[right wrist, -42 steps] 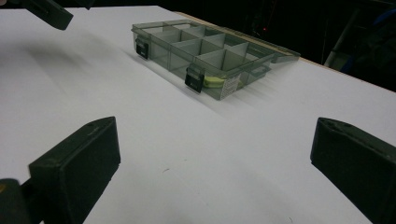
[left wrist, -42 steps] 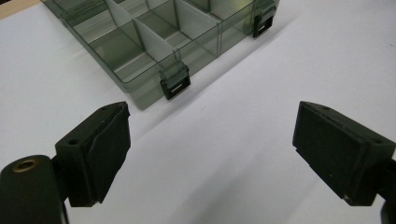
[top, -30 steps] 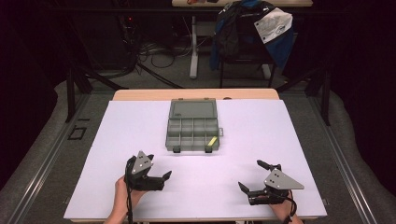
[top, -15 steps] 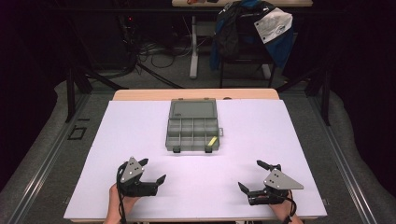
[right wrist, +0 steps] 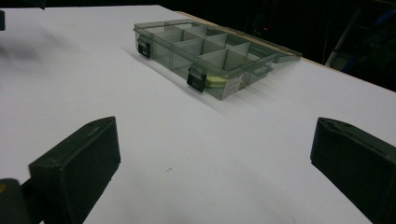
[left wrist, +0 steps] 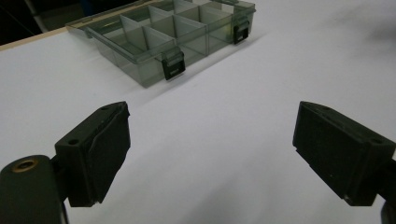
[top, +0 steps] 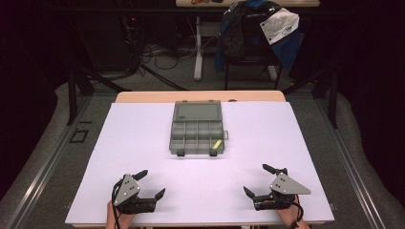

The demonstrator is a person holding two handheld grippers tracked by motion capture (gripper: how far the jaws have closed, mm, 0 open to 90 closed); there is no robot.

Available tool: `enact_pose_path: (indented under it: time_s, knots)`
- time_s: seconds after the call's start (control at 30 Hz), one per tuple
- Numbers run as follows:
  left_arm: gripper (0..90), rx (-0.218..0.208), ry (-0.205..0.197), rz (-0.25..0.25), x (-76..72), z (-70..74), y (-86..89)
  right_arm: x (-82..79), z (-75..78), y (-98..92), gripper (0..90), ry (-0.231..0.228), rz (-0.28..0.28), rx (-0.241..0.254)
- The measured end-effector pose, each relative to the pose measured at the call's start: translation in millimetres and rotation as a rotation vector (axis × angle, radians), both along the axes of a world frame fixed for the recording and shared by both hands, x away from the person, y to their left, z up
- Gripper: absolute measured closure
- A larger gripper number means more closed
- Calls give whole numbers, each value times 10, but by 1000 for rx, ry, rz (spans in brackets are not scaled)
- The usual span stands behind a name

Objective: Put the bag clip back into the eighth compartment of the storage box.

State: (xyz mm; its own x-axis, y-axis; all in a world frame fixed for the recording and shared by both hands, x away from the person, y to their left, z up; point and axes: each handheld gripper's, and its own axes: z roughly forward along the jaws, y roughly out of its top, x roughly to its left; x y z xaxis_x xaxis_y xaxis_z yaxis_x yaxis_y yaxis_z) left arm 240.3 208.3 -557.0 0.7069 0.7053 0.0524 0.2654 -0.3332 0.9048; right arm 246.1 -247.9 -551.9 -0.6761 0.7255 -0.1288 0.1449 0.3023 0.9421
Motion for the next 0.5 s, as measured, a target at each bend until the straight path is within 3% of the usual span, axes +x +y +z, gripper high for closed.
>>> enact_pose_path:
  time_s: [0.23,0.43,0.5]
  knots:
    - [112,-39,-31,-15,-34,-15,53,-3,2,6,10,-2,2,1]
    - [112,-52,-33,-12,-5,-24,83,-15,8,13,7,-9,4,4]
    - [112,-76,-35,-6,10,-15,102,-22,14,24,7,-13,3,4]
